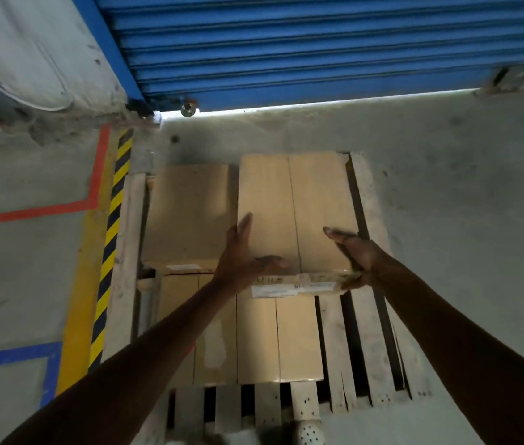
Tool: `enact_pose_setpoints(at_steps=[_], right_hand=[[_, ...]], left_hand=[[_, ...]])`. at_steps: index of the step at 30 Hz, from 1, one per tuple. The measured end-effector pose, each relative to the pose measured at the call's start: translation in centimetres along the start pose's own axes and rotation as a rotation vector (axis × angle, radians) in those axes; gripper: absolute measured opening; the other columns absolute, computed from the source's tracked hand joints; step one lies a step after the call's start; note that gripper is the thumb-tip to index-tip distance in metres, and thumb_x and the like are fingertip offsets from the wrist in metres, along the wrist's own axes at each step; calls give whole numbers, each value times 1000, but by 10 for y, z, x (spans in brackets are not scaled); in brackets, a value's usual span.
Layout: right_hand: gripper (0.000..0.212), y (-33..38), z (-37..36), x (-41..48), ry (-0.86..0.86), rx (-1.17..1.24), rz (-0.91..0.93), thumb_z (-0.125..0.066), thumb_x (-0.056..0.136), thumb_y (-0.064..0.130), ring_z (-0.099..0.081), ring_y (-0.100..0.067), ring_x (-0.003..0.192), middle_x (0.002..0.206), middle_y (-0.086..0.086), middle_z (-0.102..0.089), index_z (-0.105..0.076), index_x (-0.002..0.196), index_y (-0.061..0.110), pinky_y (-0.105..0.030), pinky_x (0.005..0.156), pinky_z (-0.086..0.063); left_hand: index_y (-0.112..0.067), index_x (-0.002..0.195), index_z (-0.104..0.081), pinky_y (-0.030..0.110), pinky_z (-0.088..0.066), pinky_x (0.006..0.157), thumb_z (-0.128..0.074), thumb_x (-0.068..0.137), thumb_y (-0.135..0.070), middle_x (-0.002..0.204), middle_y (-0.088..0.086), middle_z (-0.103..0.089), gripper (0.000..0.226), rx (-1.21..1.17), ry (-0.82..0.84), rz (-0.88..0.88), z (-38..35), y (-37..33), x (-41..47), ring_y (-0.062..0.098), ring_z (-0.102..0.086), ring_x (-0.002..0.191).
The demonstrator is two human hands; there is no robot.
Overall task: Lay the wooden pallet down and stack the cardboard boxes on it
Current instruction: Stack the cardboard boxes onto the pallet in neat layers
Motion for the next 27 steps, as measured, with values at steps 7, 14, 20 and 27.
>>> enact_pose_setpoints(at_steps=[7,14,20,27], right_hand=[[83,12,-34,104,-125,52,140,-75,77,60,-49,-35,104,119,-9,-46,-40,143,23,-61,93,-52],[88,-4,-59,164,-156,66,147,-76,74,61,-50,-38,110,117,-9,-43,-37,145,27,-59,92,-53],[87,-16,-58,194,-145,83,134,-78,73,60,-50,-38,114,124,-10,-48,-40,141,23,-63,94,-51],[89,-24,-58,206,-146,76,113,-79,71,61,-49,-43,120,131,-11,-48,-40,141,23,-64,91,-52]], left_hand=[[-31,155,16,62,0,117,-89,55,-56,161,19,10,147,545,46,-78,-13,66,81,44,3,149],[-30,155,14,62,-9,118,-87,63,-51,158,23,2,138,673,-2,-113,-27,110,127,47,-11,144],[-25,155,15,64,1,117,-84,66,-51,156,30,5,136,733,-25,-142,-43,125,140,47,11,147],[-20,156,12,61,5,116,-80,70,-49,157,33,13,129,804,-40,-185,-53,134,140,49,16,146]])
Point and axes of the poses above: each hand's wrist, its own x-axis towards the middle knuckle, its own z-axis out of the back of the hand, y = z × x, the point moved 6 cm from there along x, towards the middle knuckle
